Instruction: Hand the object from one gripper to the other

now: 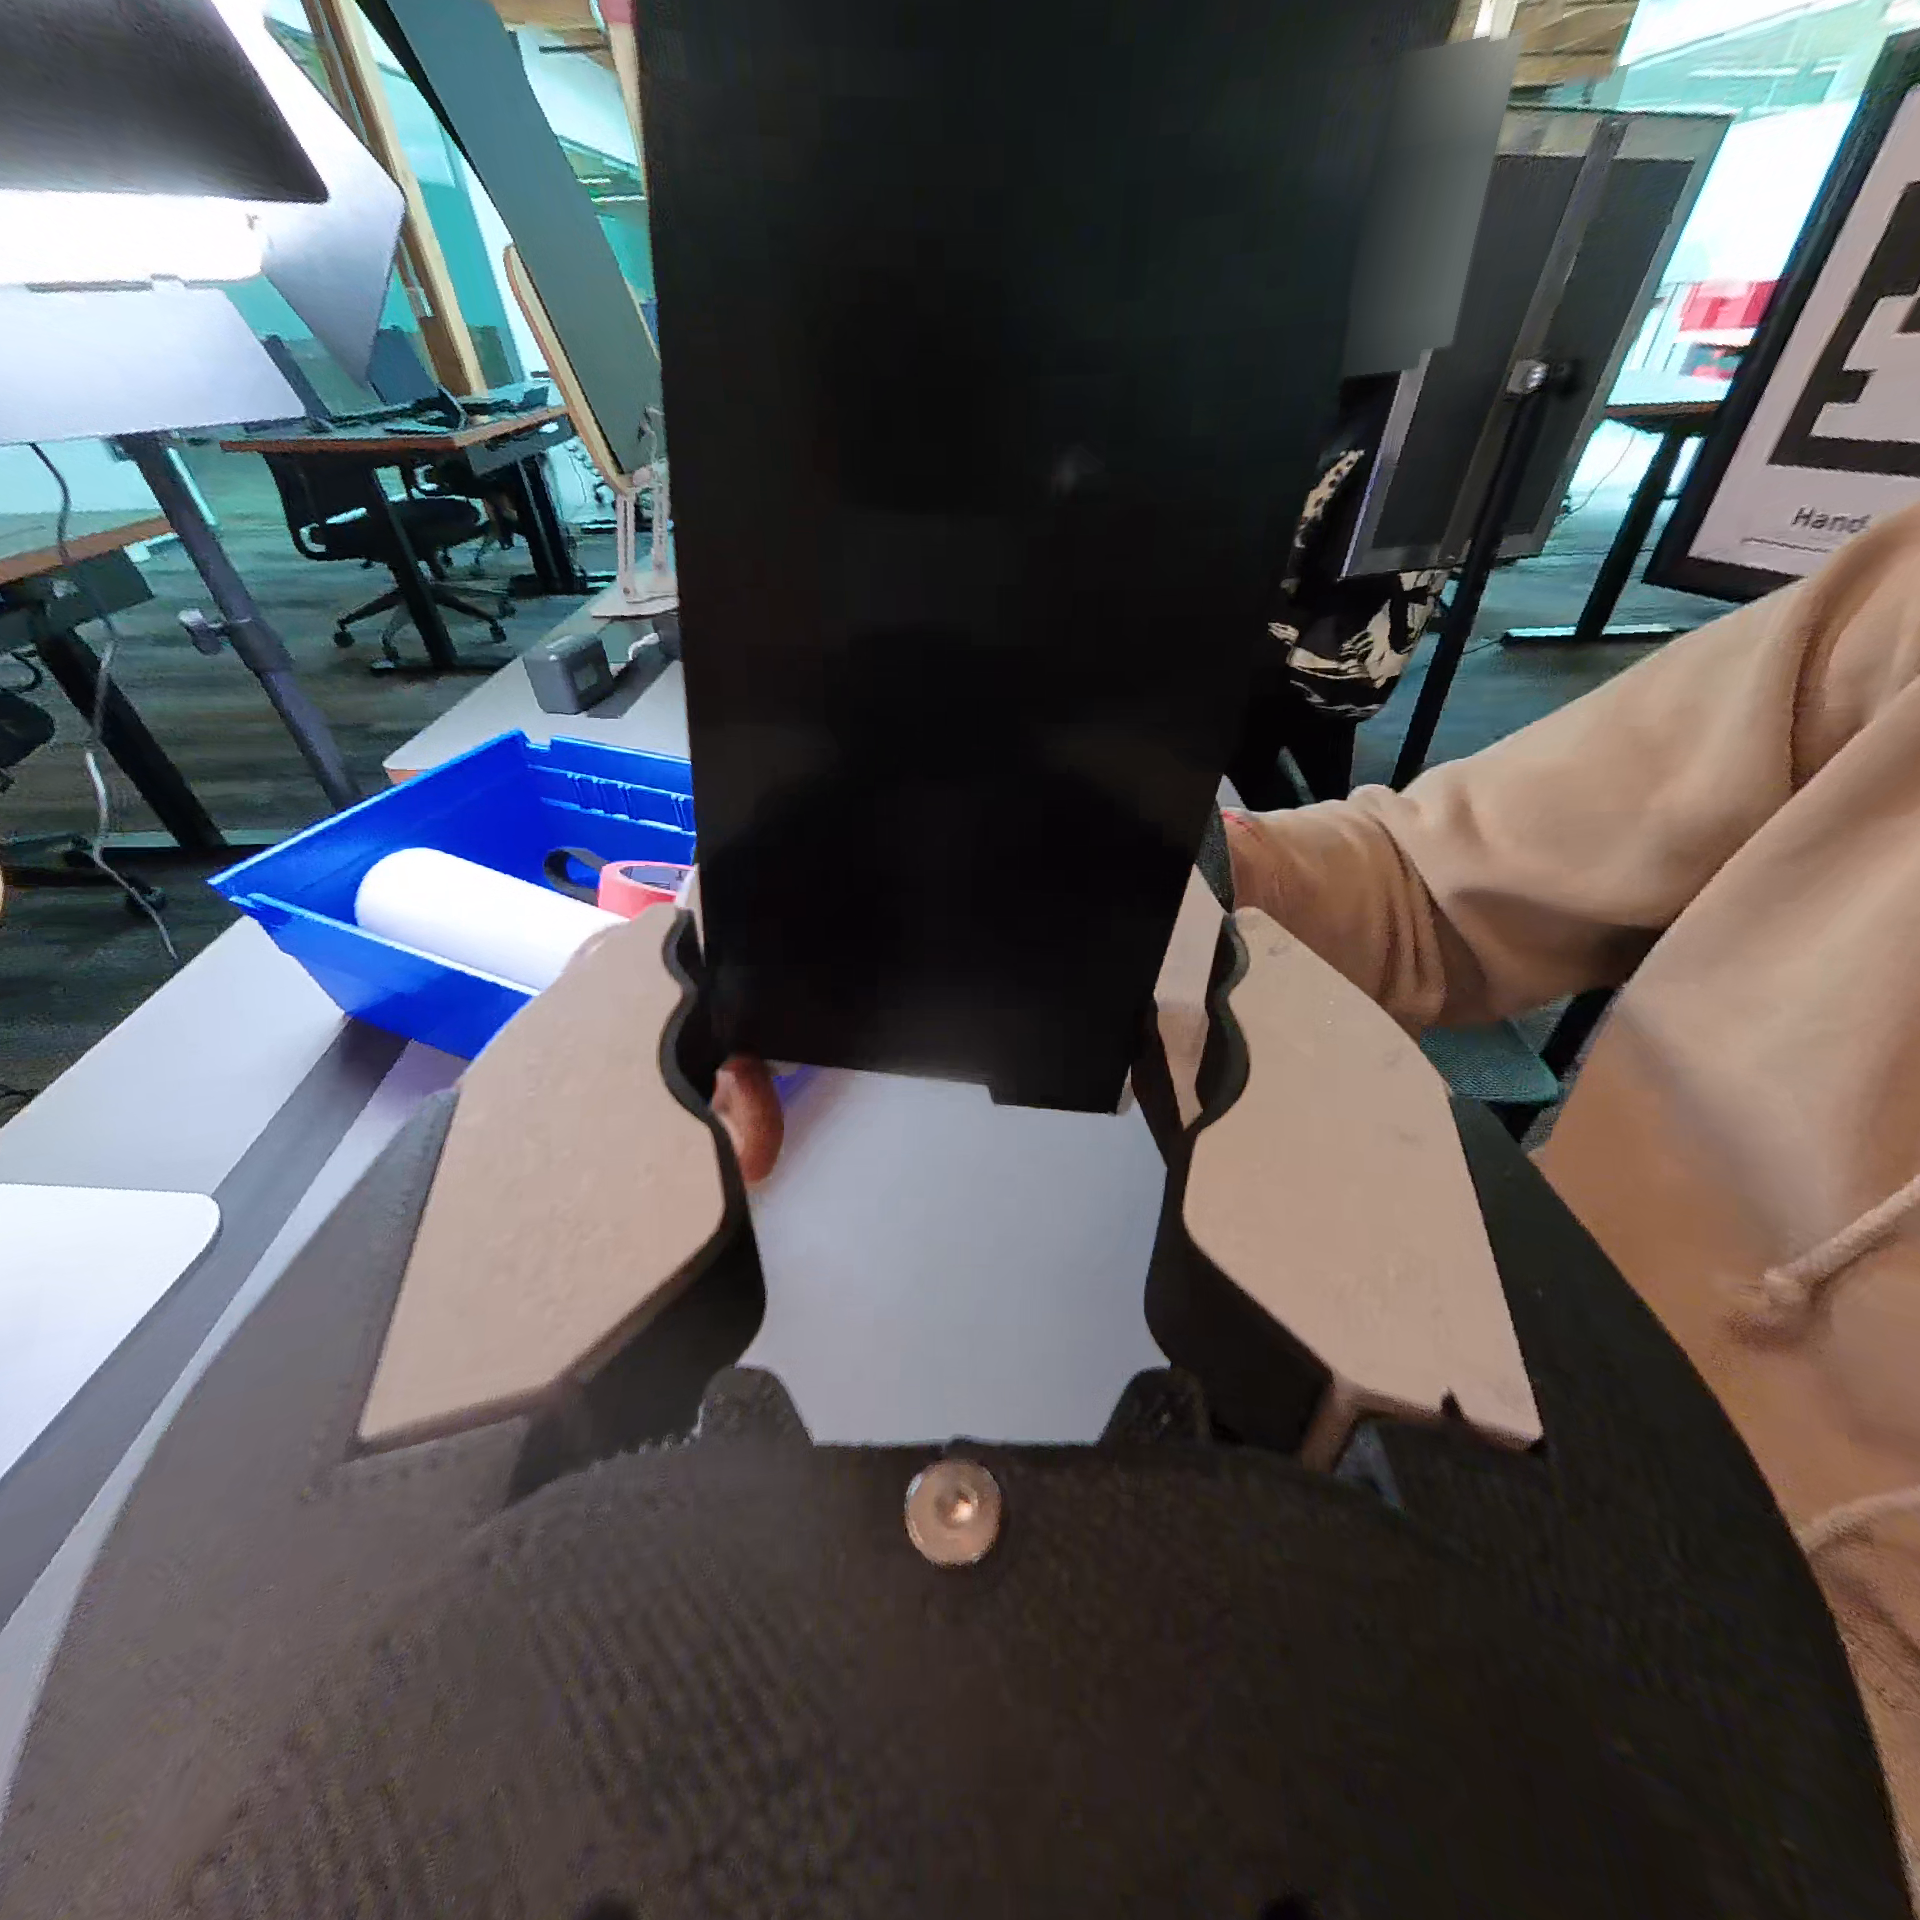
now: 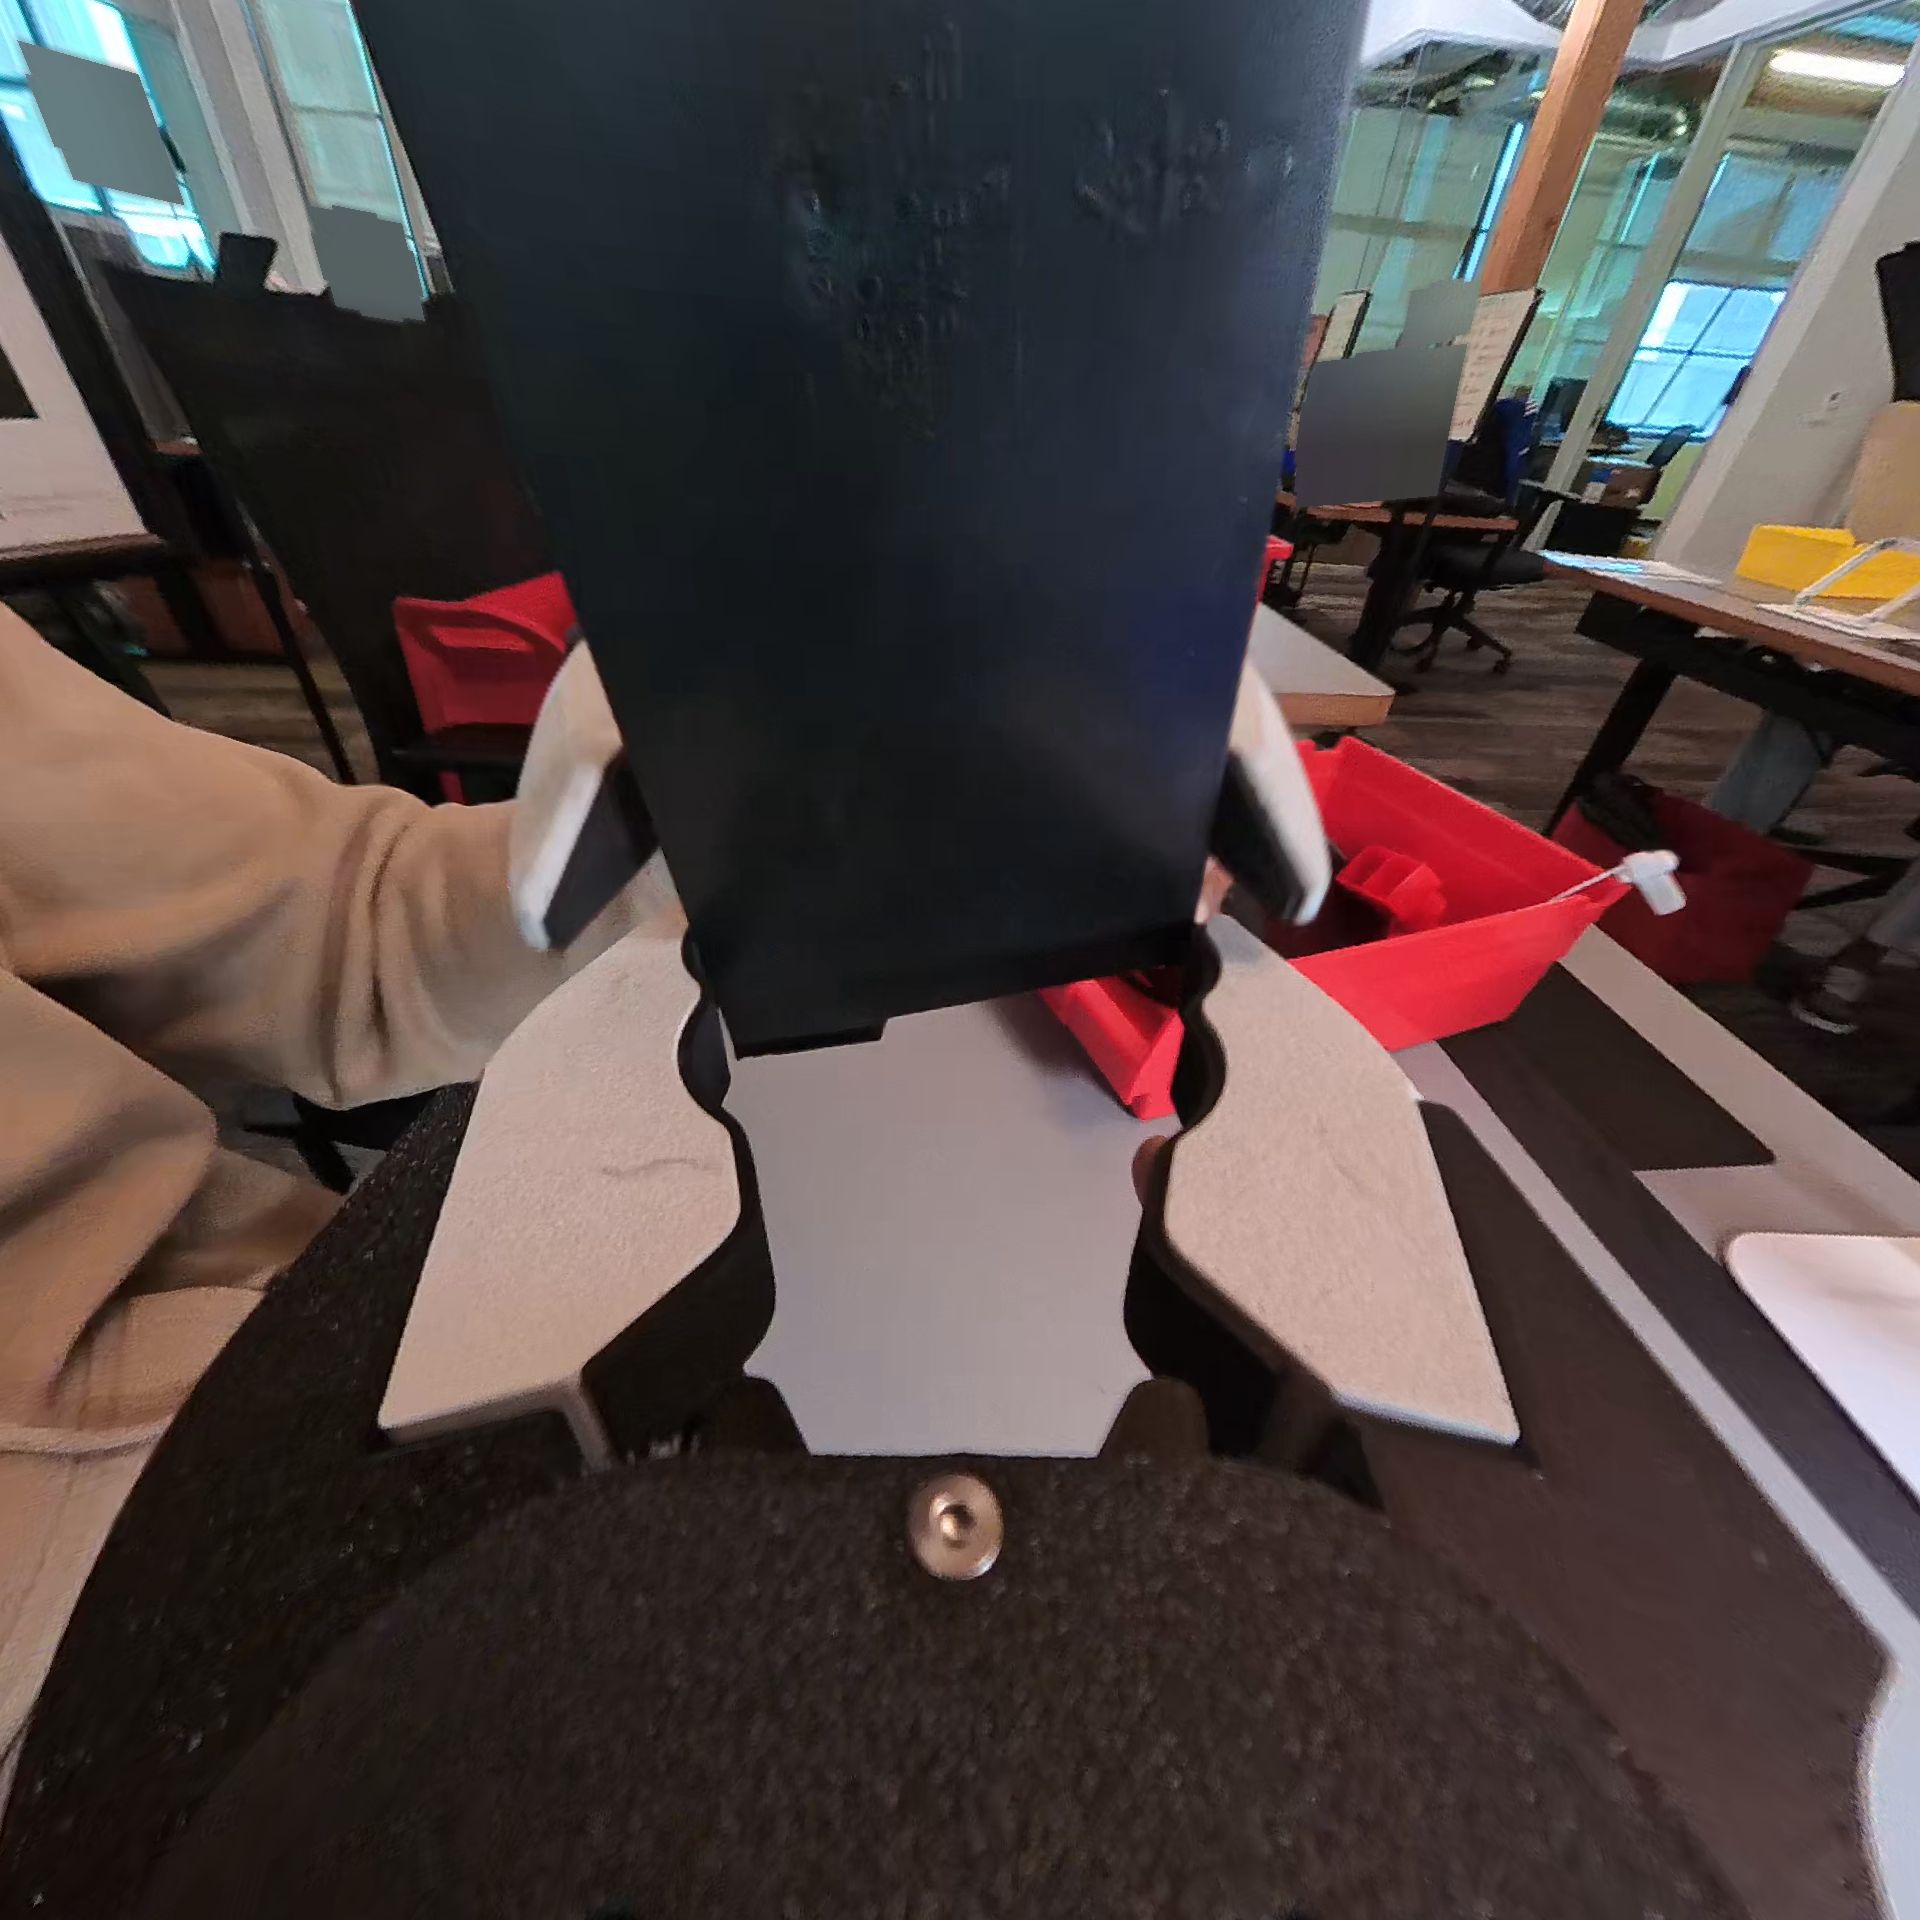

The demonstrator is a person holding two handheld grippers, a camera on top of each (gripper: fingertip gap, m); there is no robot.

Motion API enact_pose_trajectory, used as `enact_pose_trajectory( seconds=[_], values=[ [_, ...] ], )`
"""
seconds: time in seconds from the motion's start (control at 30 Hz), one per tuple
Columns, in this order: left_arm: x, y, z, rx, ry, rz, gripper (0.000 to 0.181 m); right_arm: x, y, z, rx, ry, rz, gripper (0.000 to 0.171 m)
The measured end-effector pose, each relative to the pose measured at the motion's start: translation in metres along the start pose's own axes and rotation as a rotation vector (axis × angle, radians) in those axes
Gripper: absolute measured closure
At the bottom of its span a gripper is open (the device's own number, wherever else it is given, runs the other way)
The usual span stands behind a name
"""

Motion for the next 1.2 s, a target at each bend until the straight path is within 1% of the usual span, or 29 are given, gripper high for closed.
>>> enact_pose_trajectory(
  seconds=[0.07,0.1,0.2,0.27,0.33,0.4,0.47,0.53,0.57,0.6,0.63,0.67,0.73,0.8,0.83,0.87,0.93,1.0,1.1,1.2],
  values=[
    [0.000,-0.002,0.000,-0.014,-0.015,-0.014,0.090,0.000,0.004,-0.003,-0.018,0.034,0.040,0.087],
    [0.000,-0.002,-0.001,-0.019,-0.020,-0.023,0.097,0.000,0.005,-0.004,-0.028,0.039,0.043,0.086],
    [-0.002,0.003,-0.003,-0.002,-0.021,-0.040,0.097,-0.002,0.006,-0.008,-0.004,0.017,0.031,0.086],
    [-0.005,0.005,-0.003,-0.002,-0.031,-0.072,0.097,0.002,0.009,-0.007,-0.015,0.024,0.053,0.088],
    [-0.007,0.007,-0.002,-0.013,-0.026,-0.087,0.097,0.008,0.016,-0.006,-0.036,0.021,0.057,0.084],
    [-0.012,0.010,0.002,-0.060,-0.024,-0.119,0.098,0.013,0.028,-0.011,-0.044,0.005,0.058,0.083],
    [-0.018,0.012,0.013,-0.139,-0.020,-0.150,0.098,0.015,0.045,-0.021,-0.004,0.006,0.073,0.083],
    [-0.027,0.014,0.028,-0.226,-0.037,-0.227,0.181,0.014,0.059,-0.031,0.042,0.028,0.107,0.085],
    [-0.032,0.016,0.035,-0.219,-0.049,-0.274,0.181,0.013,0.062,-0.035,0.056,0.044,0.127,0.085],
    [-0.035,0.015,0.041,-0.212,-0.023,-0.274,0.181,0.010,0.063,-0.037,0.056,0.060,0.144,0.085],
    [-0.038,0.014,0.049,-0.250,0.006,-0.265,0.178,0.007,0.060,-0.037,0.047,0.080,0.156,0.085],
    [-0.039,0.011,0.055,-0.302,0.000,-0.279,0.181,0.003,0.054,-0.036,0.025,0.108,0.173,0.085],
    [-0.040,0.004,0.063,-0.327,-0.009,-0.303,0.181,-0.002,0.029,-0.021,-0.101,0.200,0.235,0.082],
    [-0.040,-0.002,0.068,-0.311,0.058,-0.285,0.181,-0.003,0.002,0.004,-0.287,0.224,0.259,0.078],
    [-0.041,-0.002,0.071,-0.319,0.063,-0.295,0.181,0.001,-0.006,0.014,-0.340,0.232,0.277,0.079],
    [-0.043,0.000,0.073,-0.331,0.060,-0.310,0.181,0.005,-0.008,0.018,-0.351,0.243,0.289,0.081],
    [-0.046,0.007,0.071,-0.318,0.068,-0.326,0.181,0.012,-0.002,0.016,-0.313,0.204,0.295,0.085],
    [-0.048,0.013,0.066,-0.296,0.074,-0.336,0.181,0.016,0.010,0.005,-0.238,0.166,0.302,0.090],
    [-0.048,0.015,0.064,-0.300,0.050,-0.353,0.181,0.020,0.024,-0.007,-0.154,0.135,0.314,0.094],
    [-0.047,0.013,0.064,-0.299,0.040,-0.352,0.181,0.020,0.027,-0.010,-0.124,0.131,0.321,0.097]
  ],
)
Point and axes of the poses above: each gripper's, where its closed fingertips meet, y back along the fingers, z out of its underside, x = y × z across the jaws, the point moved 8 cm from there along y, back along the fingers, and after that the axes turned 15 degrees about -y, right-handed, at the moved point
